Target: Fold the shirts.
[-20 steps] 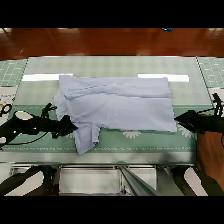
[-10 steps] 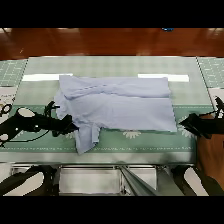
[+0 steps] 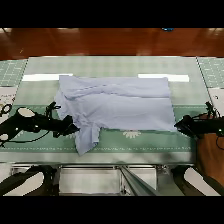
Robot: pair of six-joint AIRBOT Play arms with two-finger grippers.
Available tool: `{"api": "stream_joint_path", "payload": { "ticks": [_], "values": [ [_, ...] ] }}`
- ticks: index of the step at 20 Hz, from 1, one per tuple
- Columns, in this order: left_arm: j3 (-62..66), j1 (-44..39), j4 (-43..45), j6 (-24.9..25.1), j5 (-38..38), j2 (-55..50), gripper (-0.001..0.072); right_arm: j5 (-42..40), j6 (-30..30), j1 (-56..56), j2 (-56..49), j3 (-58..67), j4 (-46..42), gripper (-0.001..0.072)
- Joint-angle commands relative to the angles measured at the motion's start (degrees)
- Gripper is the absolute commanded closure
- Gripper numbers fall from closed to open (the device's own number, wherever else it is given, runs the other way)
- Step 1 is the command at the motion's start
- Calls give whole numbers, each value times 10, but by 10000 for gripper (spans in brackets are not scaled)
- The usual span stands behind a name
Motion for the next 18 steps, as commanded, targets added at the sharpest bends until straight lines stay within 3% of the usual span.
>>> {"api": "stream_joint_path", "payload": {
  "ticks": [1,4,5,7,12,18],
  "values": [
    [0,0,0,2,-2,0,686,-9,-33,0,-54,0,45,308],
    [0,0,0,2,-2,0,686,-42,-71,0,-86,0,129,310],
    [1,0,0,2,0,0,687,-47,-89,4,-98,1,161,360],
    [1,1,0,6,0,0,686,-43,-131,25,-119,6,192,682],
    [59,62,4,67,-59,0,686,17,-134,35,-121,63,150,687],
    [190,116,4,73,-62,-13,687,32,-110,36,-124,173,153,687]
  ]
}}
